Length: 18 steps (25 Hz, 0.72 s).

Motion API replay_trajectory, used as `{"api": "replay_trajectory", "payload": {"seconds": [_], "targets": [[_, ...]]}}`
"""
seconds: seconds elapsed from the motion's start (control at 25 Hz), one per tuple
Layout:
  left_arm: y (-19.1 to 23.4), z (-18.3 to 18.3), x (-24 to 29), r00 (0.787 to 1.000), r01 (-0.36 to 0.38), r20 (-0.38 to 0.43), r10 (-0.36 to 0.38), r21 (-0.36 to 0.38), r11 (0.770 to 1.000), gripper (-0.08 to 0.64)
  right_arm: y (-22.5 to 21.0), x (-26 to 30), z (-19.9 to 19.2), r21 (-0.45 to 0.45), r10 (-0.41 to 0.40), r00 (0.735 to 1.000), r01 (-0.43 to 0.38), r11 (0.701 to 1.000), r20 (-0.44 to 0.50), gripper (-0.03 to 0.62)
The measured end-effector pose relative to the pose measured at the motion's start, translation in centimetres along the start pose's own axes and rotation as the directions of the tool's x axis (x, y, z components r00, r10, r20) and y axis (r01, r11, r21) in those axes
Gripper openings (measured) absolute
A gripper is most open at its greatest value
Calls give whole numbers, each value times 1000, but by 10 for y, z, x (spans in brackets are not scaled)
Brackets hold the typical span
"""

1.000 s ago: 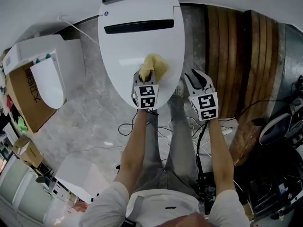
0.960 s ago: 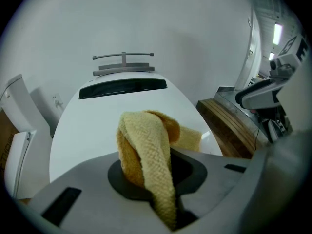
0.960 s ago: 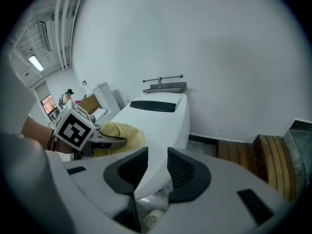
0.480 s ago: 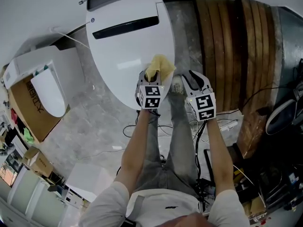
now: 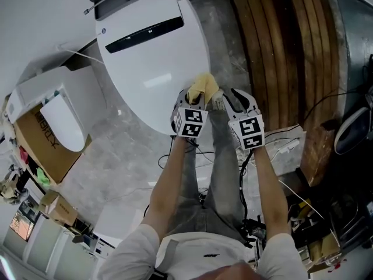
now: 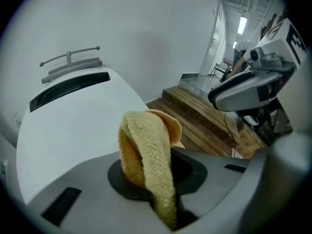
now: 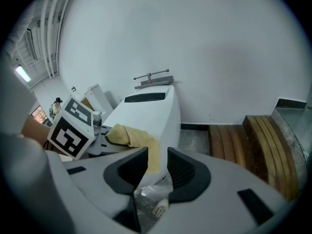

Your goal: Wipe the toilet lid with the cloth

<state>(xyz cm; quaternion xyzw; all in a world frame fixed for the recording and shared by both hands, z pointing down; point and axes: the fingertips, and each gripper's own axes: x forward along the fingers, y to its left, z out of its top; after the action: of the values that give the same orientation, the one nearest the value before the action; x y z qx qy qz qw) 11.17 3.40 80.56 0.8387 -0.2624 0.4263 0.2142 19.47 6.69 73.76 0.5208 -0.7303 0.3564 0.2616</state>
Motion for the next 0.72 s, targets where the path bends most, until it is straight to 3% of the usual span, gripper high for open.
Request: {"api": "replay_trajectory", "payload": {"seconds": [0.32, 0.72], "targets": [[-12, -30, -14, 997, 70, -30, -69, 13, 997, 80, 24, -3, -18, 10, 11, 1000, -10, 1000, -29, 138], [9, -69, -43, 997, 75, -29, -76, -23, 997, 80, 77, 16, -13, -46, 69, 996, -72, 996, -62, 138]]}}
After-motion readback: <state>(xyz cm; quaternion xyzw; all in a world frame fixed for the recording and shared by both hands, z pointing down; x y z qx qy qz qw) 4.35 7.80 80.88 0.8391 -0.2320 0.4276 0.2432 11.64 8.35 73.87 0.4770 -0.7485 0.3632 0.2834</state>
